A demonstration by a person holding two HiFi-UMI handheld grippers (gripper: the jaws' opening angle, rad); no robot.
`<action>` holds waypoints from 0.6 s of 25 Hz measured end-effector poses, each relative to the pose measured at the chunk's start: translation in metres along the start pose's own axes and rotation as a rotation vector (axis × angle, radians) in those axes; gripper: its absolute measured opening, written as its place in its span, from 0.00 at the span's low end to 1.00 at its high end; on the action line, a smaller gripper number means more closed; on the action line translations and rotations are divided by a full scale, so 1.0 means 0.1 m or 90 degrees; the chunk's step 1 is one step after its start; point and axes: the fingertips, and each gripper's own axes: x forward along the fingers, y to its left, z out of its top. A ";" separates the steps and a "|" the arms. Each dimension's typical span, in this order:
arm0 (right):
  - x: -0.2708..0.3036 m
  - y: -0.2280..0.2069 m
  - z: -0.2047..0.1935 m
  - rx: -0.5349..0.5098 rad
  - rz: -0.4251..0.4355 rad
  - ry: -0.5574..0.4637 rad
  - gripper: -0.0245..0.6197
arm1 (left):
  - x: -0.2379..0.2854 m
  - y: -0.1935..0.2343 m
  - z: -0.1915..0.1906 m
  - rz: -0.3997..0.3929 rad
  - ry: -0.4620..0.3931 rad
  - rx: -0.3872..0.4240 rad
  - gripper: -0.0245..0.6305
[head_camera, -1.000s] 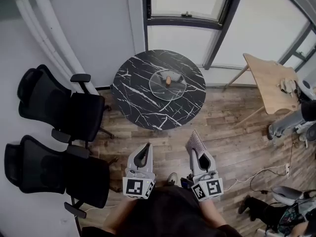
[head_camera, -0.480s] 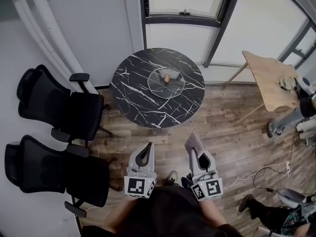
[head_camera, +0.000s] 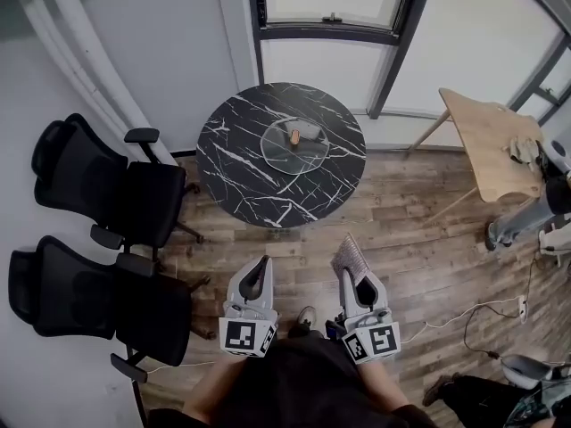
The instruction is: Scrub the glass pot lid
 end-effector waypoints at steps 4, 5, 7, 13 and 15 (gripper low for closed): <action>-0.06 -0.13 -0.03 0.011 0.023 0.008 0.16 | -0.01 -0.13 -0.02 0.020 -0.006 -0.008 0.04; -0.06 -0.16 -0.03 0.012 0.029 0.009 0.16 | -0.02 -0.16 -0.03 0.026 -0.007 -0.008 0.04; -0.06 -0.25 -0.05 0.015 0.037 0.011 0.16 | -0.03 -0.20 -0.04 0.035 -0.006 0.000 0.04; 0.01 -0.37 -0.10 0.025 0.046 0.019 0.16 | 0.03 -0.20 -0.14 0.051 0.009 0.008 0.04; 0.10 -0.39 -0.14 0.023 0.047 0.021 0.16 | 0.12 -0.18 -0.20 0.049 0.012 0.012 0.04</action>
